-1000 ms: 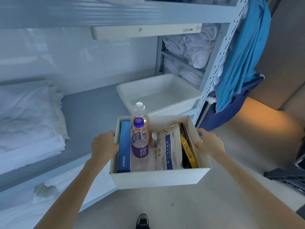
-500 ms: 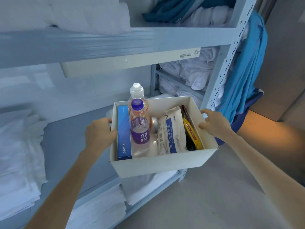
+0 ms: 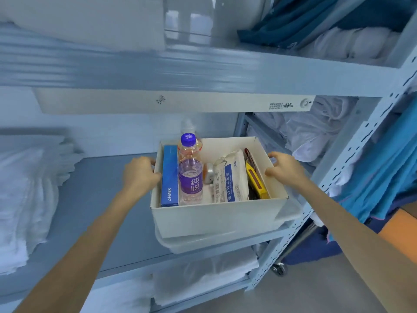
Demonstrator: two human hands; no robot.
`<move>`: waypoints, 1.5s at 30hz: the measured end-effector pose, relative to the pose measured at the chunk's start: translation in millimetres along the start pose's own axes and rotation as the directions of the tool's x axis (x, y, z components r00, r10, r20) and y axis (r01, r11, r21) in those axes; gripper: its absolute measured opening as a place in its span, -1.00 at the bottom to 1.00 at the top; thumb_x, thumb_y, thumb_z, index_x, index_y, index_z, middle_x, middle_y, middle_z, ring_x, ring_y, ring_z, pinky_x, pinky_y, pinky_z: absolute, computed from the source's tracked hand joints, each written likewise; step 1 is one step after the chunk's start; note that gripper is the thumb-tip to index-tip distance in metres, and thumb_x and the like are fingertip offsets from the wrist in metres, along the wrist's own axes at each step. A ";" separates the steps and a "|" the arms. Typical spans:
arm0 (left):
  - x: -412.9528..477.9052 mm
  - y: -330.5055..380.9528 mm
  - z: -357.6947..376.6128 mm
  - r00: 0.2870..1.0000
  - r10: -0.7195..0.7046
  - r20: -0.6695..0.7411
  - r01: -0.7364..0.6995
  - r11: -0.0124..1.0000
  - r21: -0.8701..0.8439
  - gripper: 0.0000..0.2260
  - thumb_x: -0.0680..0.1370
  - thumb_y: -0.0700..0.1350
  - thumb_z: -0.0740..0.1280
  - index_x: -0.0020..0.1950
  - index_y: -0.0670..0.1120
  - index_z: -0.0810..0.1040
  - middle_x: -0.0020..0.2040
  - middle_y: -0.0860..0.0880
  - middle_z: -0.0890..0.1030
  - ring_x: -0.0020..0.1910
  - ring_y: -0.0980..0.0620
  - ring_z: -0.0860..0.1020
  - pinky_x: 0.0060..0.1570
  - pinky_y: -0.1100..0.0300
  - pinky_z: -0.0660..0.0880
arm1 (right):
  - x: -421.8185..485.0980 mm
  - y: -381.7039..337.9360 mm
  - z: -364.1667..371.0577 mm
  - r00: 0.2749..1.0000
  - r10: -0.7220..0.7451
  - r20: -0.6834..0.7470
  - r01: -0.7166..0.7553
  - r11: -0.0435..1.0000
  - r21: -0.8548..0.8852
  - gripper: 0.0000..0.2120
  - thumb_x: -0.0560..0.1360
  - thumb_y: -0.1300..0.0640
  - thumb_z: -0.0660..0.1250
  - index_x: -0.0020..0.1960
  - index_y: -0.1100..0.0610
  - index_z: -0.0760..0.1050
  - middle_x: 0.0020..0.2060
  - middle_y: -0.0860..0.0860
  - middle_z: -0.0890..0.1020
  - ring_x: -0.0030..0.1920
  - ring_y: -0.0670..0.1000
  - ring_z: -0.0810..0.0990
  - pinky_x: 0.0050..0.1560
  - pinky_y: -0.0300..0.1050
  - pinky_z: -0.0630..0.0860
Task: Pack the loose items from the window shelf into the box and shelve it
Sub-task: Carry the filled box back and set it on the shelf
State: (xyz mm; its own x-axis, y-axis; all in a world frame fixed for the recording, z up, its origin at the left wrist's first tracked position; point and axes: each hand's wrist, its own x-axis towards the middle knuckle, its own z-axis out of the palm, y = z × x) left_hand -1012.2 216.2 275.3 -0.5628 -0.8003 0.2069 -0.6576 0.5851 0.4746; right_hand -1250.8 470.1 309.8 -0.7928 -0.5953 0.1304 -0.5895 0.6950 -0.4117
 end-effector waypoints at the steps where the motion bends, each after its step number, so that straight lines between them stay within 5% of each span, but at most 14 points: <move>1: 3.4 2.4 7.4 1.000 -0.024 0.003 0.024 1.000 0.009 -0.77 0.43 -0.20 0.35 0.07 -0.10 0.61 -0.04 -0.09 0.68 -0.01 -0.17 0.59 -0.24 0.20 0.36 | 12.6 3.4 5.1 1.000 -0.015 0.014 0.015 1.000 -0.004 -0.56 0.34 0.21 0.35 0.22 0.07 0.47 -0.08 0.14 0.65 -0.11 0.14 0.58 -0.15 -0.04 0.51; 6: 7.5 4.6 47.4 0.984 -0.171 0.042 0.168 0.984 0.059 -0.72 0.46 -0.17 0.34 0.17 -0.09 0.57 0.06 -0.07 0.66 0.07 -0.14 0.58 -0.04 0.14 0.47 | 56.7 24.7 46.4 0.994 -0.013 0.112 0.010 1.000 0.028 -0.51 0.34 0.23 0.36 0.26 0.07 0.44 -0.12 0.13 0.63 -0.11 0.13 0.57 -0.17 -0.09 0.47; 11: 11.7 -0.6 79.7 0.962 -0.259 0.082 0.250 0.963 0.104 -0.77 0.48 -0.17 0.31 0.11 -0.15 0.57 0.07 -0.11 0.64 0.06 -0.15 0.57 -0.02 0.13 0.46 | 86.8 34.4 85.2 0.984 -0.039 0.174 0.033 0.999 0.036 -0.55 0.38 0.23 0.32 0.25 0.04 0.44 0.06 0.14 0.61 0.03 0.18 0.57 -0.05 -0.04 0.49; 19: 5.5 -26.3 128.4 0.917 -0.378 0.129 0.355 0.919 0.171 -0.70 0.47 -0.18 0.29 0.20 -0.14 0.52 0.12 -0.13 0.62 0.11 -0.15 0.56 0.06 0.10 0.47 | 102.9 49.0 143.6 0.961 -0.072 0.266 0.092 0.994 -0.065 -0.57 0.45 0.23 0.23 0.31 0.03 0.37 0.04 0.10 0.62 0.01 0.14 0.58 -0.14 -0.12 0.43; 26: -0.5 -22.4 165.3 0.917 -0.356 0.178 0.285 0.900 0.329 -0.78 0.51 -0.17 0.23 0.14 -0.10 0.53 0.09 -0.13 0.61 0.06 -0.14 0.58 -0.05 0.10 0.50 | 79.3 82.1 170.7 0.951 -0.008 0.309 0.018 0.999 -0.029 -0.60 0.49 0.22 0.22 0.32 0.08 0.34 -0.01 0.12 0.63 -0.01 0.14 0.59 -0.12 -0.11 0.46; 36: -20.7 -22.5 172.6 0.931 -0.320 0.175 0.249 0.908 0.337 -0.83 0.55 -0.21 0.20 0.11 -0.18 0.49 0.06 -0.19 0.60 0.01 -0.19 0.57 -0.10 0.07 0.47 | 61.3 84.5 166.9 0.949 -0.067 0.307 0.064 0.998 0.020 -0.65 0.57 0.18 0.18 0.35 0.17 0.33 0.10 0.16 0.59 0.04 0.15 0.57 -0.07 -0.15 0.44; 45: -28.0 -25.4 158.9 0.968 -0.233 0.095 0.163 0.868 0.468 -0.78 0.61 -0.02 0.13 0.14 -0.10 0.45 0.03 -0.09 0.63 -0.06 -0.06 0.60 -0.27 0.20 0.34 | 49.2 61.5 177.8 0.970 0.042 0.239 -0.062 0.995 0.075 -0.69 0.59 0.19 0.14 0.32 0.18 0.36 0.12 0.17 0.58 0.06 0.18 0.57 0.04 -0.03 0.50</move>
State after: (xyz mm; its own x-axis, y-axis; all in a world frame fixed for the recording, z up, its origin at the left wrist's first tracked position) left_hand -1059.4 244.5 121.6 -0.4388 -0.8985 0.0082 -0.8975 0.4387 0.0452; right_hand -1298.6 411.9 130.5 -0.7570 -0.6446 -0.1069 -0.5262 0.6983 -0.4853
